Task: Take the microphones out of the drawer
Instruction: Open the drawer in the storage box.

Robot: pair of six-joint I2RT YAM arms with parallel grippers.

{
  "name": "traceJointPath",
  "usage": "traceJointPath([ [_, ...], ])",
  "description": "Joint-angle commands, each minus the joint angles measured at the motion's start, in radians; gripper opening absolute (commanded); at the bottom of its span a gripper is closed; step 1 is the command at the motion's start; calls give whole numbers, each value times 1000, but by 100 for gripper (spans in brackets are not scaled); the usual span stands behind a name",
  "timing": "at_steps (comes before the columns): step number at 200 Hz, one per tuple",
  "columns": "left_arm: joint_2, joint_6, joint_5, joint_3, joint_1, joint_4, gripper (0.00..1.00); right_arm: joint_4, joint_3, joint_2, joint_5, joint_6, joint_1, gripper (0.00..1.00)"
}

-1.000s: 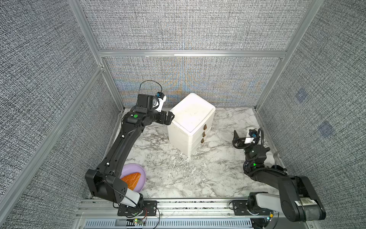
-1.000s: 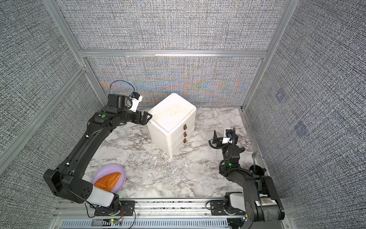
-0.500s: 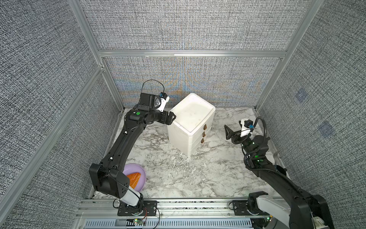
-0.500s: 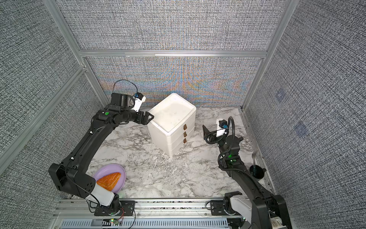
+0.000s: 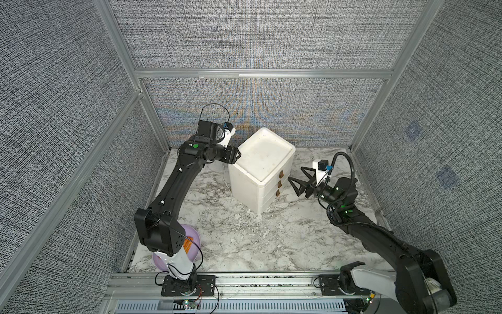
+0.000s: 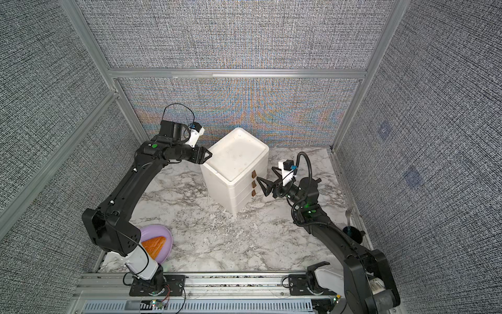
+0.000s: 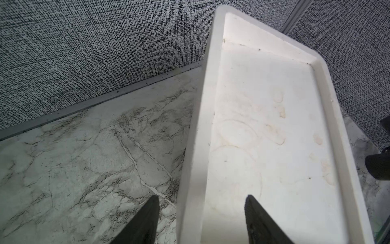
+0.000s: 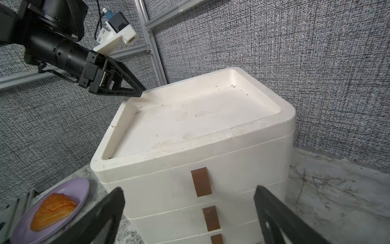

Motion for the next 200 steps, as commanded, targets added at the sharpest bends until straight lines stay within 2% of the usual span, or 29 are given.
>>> traceJointPath([
  [1,12,12,20,2,1,-21,65,107,20,45,-124,88,1,97],
  [21,14,14,21,-8,0,-17,60,144,38,91,-172,132,-2,96],
  [47,7,14,16,-21,1,-7,55,159,63,163,-201,202,-9,89],
  [90,-5,18,17,-46,5,1,44,362,9,252,-219,337,-35,82],
  [139,5,11,43,-47,14,4,33,493,65,397,-295,441,-39,71],
  [168,6,11,46,-50,14,6,30,562,97,473,-319,507,-37,66],
  [200,7,14,51,-50,14,8,29,577,102,500,-296,502,-33,62],
])
